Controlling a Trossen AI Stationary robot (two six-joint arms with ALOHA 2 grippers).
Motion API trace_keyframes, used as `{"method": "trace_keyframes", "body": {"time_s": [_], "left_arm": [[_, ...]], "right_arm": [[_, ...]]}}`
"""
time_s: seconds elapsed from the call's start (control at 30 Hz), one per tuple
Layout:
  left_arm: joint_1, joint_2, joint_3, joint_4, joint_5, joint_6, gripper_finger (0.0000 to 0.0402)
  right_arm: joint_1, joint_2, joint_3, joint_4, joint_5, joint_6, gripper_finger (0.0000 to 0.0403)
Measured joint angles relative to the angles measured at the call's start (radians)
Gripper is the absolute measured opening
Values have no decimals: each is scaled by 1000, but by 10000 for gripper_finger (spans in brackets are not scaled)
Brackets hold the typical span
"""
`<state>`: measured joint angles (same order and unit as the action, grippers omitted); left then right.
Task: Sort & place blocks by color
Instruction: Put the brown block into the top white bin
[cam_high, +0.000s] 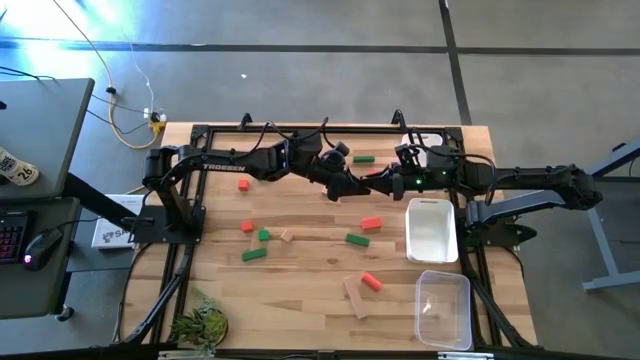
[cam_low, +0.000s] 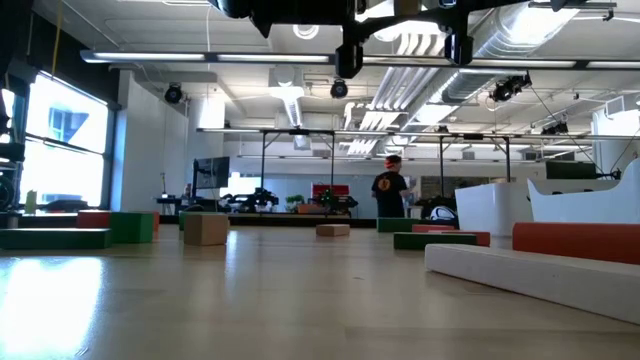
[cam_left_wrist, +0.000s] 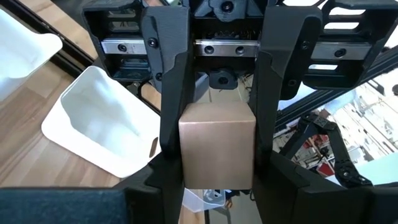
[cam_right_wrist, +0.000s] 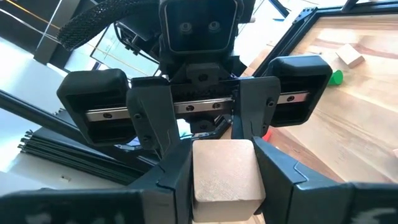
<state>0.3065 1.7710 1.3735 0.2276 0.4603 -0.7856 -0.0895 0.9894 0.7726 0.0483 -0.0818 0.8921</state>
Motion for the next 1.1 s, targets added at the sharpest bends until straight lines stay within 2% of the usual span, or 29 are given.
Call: {"method": "trace_keyframes", "body": {"time_s": [0.37,0.53,1.1], "left_arm": [[0,0,0,0,3,3,142],[0,0,0,0,3,69,142],[1,0,0,-17,44,146,154]], "right_arm": [[0,0,0,-2,0,-2,117],[0,0,0,-2,7,-10,116],[2,1,-1,-5,18,1,116]]}}
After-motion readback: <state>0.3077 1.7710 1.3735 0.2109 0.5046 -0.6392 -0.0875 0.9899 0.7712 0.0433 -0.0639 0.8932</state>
